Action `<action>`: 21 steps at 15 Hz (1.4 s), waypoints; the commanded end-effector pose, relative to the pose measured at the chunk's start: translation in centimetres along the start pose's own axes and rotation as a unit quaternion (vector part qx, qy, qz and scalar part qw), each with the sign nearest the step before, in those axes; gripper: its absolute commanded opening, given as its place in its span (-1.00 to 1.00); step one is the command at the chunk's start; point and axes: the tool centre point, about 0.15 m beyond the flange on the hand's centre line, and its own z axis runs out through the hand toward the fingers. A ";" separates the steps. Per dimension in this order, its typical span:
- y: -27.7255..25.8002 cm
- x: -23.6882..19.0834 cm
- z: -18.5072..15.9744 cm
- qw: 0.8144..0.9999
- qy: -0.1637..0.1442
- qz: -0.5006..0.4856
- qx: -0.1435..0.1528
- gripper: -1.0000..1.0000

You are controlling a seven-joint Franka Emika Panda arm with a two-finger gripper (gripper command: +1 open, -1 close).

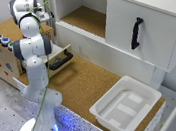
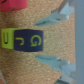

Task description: Place the purple block on top of the yellow block

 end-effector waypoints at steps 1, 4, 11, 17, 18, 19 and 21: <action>-1.8 -1.8 -8.2 1.000 -0.010 0.001 0.009 1.00; -3.0 -4.8 -8.5 0.991 -0.026 0.113 0.062 1.00; -5.0 -9.8 -6.8 0.976 -0.005 0.204 0.081 1.00; -5.0 -9.8 -6.8 0.976 -0.005 0.204 0.081 1.00; -5.0 -9.8 -6.8 0.976 -0.005 0.204 0.081 1.00; -5.0 -9.8 -6.8 0.976 -0.005 0.204 0.081 1.00; -5.0 -9.8 -6.8 0.976 -0.005 0.204 0.081 1.00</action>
